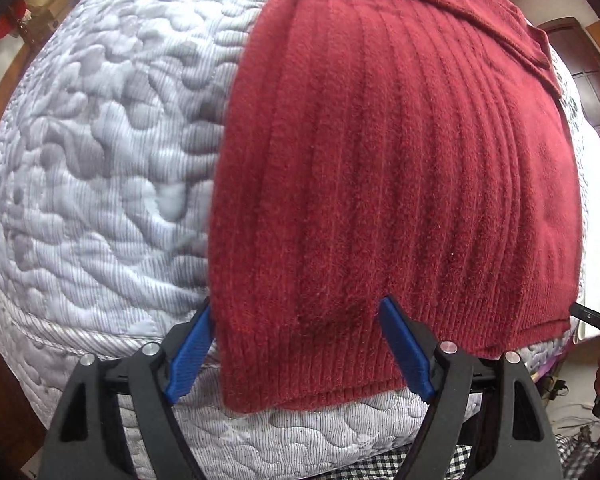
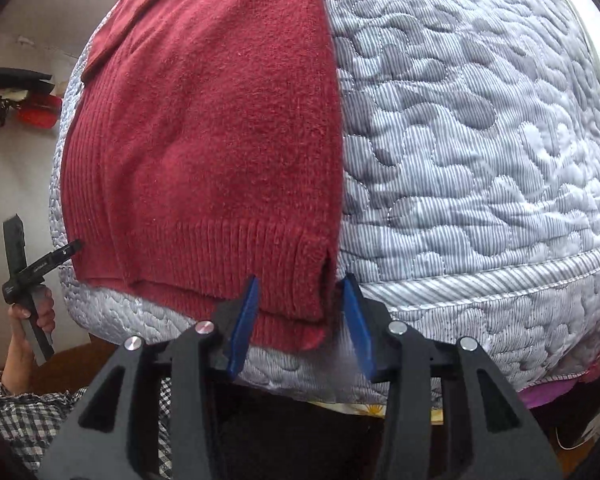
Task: Fold small clothes
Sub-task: 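Grasp the sweater hem with the left gripper while the right gripper grasps it too, then lift the hem with both grippers and fold it toward the collar, release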
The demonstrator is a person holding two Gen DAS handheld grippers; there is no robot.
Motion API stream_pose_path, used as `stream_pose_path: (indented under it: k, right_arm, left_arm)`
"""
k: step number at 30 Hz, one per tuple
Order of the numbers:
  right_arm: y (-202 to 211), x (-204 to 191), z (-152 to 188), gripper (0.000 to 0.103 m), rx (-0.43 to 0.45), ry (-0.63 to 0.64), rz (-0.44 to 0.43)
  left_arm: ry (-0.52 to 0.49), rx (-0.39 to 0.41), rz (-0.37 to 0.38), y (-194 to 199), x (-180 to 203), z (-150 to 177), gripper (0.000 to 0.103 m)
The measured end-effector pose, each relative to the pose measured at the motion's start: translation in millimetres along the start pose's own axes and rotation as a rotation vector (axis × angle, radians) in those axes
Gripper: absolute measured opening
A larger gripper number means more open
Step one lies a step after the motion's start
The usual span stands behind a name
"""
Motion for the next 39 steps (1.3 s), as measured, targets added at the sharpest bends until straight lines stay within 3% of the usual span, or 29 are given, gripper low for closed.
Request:
stream_pose_path:
  k: [5,8,11,13,14,17,23,29,39]
  right_arm:
    - [-1.7,5.6,0.9,0.046,0.002,-0.043,-0.047]
    - [-5.9,1.9,1.5,0.046,-0.007,-0.061,-0.092]
    - [-10.6,-0.4,1.3,0.039,-0.005,-0.051,-0.074]
    - [-10.1,-0.1,1.6,0.015,-0.005,-0.055,-0.078]
    - [-8.7,0.6,1.9,0.01,-0.008,-0.055,-0.087]
    - [-2.2,2.6,1.2,0.006,-0.001,-0.064,-0.126]
    - [25.8,-14.4,-8.5,0.005,0.059,-0.028,-0.229]
    - [63.9,-29.0,-44.9,0.005,0.149,-0.053,-0.342]
    - [66.8,-26.6,-126.7,0.005,0.195,-0.072,-0.309]
  left_arm:
    - [0.025,-0.007,0.046,-3.4,14.6,3.8,0.079]
    - [0.019,-0.02,0.078,-3.1,35.0,29.3,0.074]
    - [0.029,-0.03,0.075,-5.9,51.2,28.8,0.059]
    - [0.039,-0.031,0.053,-6.9,50.2,32.2,0.046]
    - [0.059,-0.03,0.054,-6.7,42.9,30.2,0.035]
    - [0.146,-0.028,0.119,-1.0,29.8,31.0,0.017]
    - [0.166,0.023,0.189,31.0,27.4,30.6,0.013]
    - [0.196,0.132,0.277,71.2,19.9,-27.8,0.009]
    - [0.239,0.232,0.279,69.8,8.3,-120.8,0.009]
Point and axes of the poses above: each gripper's, at about its wrist camera, not at the fingertips, and y roughly against the way its jaws point, x to its right, z to its underside, the point moved 6 cm from there along -y, roughly the way its jaws point, and after that the axes turned 10 degrees about x, right-handed, at the moved point
